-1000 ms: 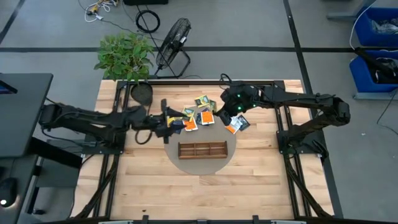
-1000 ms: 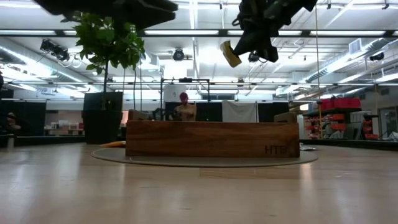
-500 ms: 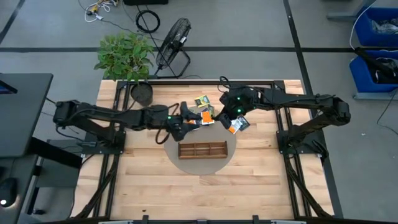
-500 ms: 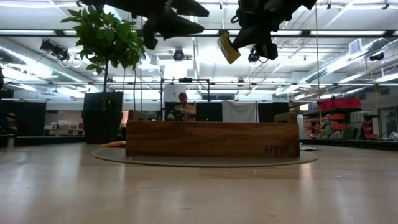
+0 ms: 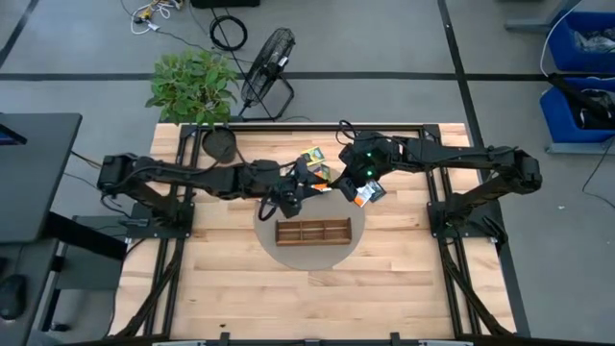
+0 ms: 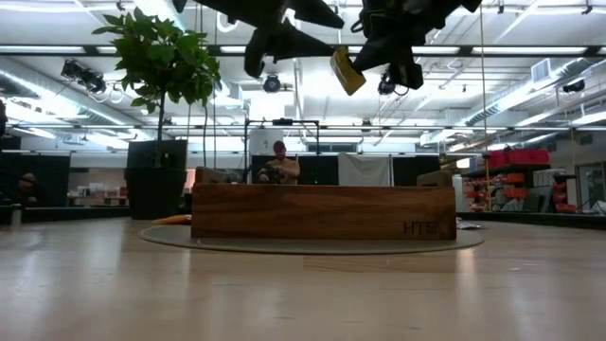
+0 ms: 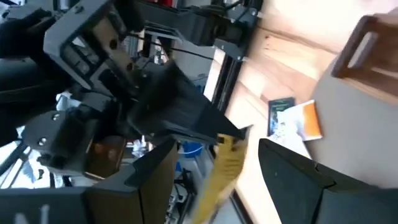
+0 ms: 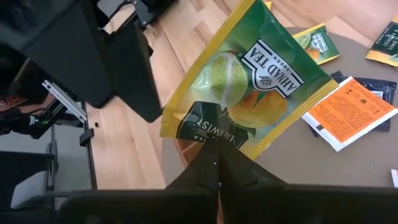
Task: Pick & Place Tea
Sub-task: Put the yellow tea bag into the left section of the wooden organizer
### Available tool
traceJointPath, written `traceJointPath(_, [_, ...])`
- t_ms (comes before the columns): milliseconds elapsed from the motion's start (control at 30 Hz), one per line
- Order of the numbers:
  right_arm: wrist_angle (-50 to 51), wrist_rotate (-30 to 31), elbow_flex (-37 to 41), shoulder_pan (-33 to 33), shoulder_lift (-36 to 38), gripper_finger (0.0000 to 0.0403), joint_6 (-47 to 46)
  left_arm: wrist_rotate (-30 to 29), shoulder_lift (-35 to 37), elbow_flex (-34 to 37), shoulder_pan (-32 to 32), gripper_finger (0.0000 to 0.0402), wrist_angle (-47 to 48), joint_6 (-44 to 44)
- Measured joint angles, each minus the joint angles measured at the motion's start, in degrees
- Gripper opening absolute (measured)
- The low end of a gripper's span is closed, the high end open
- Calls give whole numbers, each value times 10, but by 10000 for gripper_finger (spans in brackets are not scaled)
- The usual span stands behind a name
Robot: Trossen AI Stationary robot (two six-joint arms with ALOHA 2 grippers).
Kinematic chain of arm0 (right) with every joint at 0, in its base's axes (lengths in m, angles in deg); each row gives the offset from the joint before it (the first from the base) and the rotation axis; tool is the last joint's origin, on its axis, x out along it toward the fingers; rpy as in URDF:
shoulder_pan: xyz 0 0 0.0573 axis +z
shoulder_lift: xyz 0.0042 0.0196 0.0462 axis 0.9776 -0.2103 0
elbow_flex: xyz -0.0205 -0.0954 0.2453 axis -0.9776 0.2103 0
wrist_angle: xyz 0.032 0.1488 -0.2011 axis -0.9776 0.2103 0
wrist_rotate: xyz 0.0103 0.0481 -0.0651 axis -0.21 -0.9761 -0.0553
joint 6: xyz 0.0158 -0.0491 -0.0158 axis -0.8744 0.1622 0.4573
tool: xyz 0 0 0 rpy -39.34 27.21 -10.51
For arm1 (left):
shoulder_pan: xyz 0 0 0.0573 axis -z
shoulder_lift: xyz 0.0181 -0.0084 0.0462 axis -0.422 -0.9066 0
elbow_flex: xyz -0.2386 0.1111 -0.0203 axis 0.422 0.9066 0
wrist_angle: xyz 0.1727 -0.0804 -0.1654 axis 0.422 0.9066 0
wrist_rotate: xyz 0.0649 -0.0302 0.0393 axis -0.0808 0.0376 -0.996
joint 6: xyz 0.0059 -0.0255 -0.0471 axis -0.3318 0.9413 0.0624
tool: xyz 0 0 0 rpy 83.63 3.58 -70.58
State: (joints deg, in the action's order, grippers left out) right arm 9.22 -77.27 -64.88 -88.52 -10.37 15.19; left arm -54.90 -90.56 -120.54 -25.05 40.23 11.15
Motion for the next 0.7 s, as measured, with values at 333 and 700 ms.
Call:
traceJointPath(333, [-3,0,0,0,0,0,7,2,-9,-14,-5,229,22,-30])
traceJointPath(700, [-8,0,0,0,0,0,9,16,-16,-14,-21,178,24,-40])
